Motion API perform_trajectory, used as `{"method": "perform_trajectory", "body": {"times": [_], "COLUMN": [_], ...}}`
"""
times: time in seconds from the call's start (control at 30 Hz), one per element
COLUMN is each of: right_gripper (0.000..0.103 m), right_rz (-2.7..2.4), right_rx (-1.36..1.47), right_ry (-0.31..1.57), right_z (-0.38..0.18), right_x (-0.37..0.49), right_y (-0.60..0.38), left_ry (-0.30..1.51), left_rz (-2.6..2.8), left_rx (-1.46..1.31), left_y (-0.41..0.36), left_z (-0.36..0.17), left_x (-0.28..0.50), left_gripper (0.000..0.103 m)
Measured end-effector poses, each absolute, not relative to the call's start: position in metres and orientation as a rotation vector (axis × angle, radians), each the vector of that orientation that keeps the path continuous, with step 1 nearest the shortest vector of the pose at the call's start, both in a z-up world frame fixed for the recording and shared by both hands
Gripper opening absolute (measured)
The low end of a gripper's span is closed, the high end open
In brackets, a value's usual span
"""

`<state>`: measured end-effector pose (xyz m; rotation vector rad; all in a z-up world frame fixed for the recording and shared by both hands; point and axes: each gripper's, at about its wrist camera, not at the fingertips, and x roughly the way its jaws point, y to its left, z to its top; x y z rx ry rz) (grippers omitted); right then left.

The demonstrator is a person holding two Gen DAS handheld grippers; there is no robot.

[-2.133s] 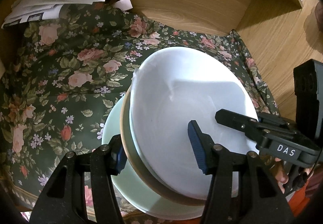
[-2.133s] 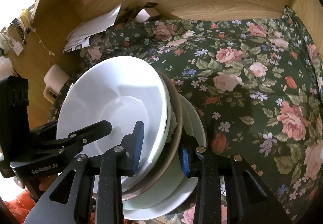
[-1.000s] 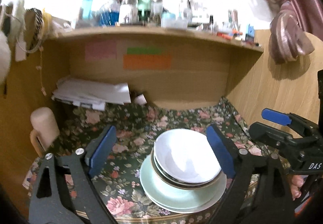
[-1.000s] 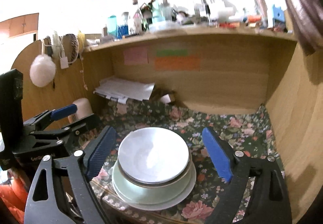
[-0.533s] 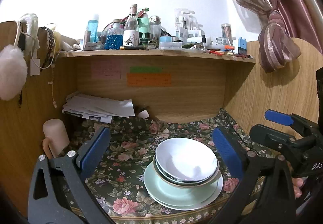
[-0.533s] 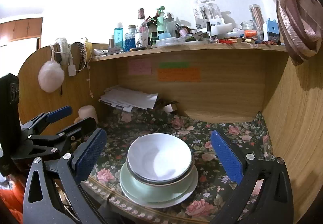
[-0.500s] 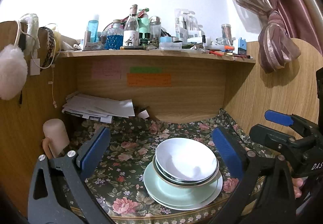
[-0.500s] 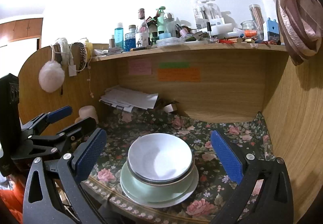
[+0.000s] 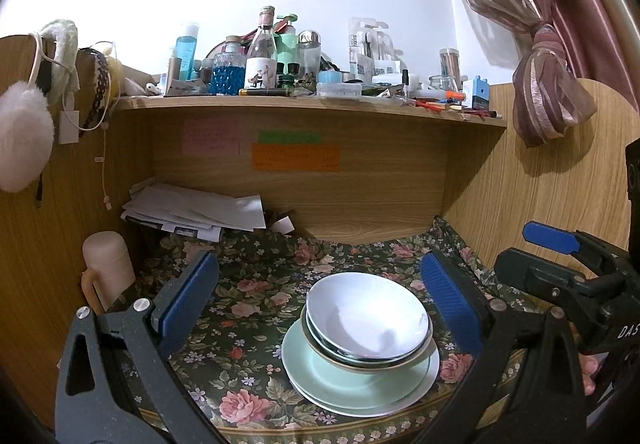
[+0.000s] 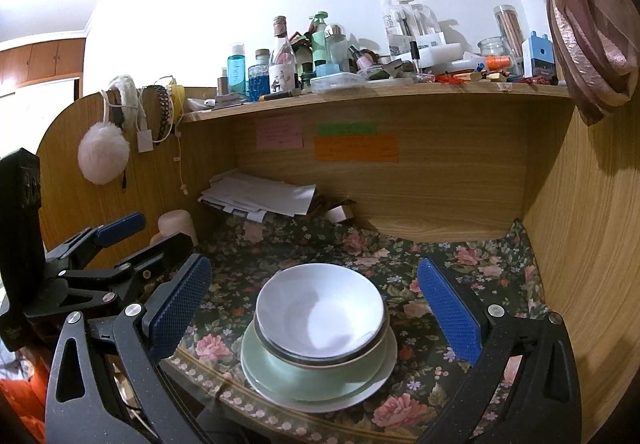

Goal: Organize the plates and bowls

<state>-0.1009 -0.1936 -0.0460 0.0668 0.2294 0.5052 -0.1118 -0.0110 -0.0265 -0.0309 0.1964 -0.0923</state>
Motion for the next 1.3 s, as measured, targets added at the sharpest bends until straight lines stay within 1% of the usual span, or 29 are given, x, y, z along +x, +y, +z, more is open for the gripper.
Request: {"method": "perform_trajectory", "body": {"times": [1.3], "right_gripper": [0.103], "right_rz": [0.487], "right_rx": [0.085], "right_ry": [0.236], "right_z": [-0.0487], "right_x": [-0.1016], "right_y": [-0.1873], "left_ry": [0.23], "left_rz": [-0.129], "left_rx": [-0.043], "left_y": [-0.0178], "left_z": [-0.0277], "left_x": [-0.1015], "left_gripper": [0.103]}}
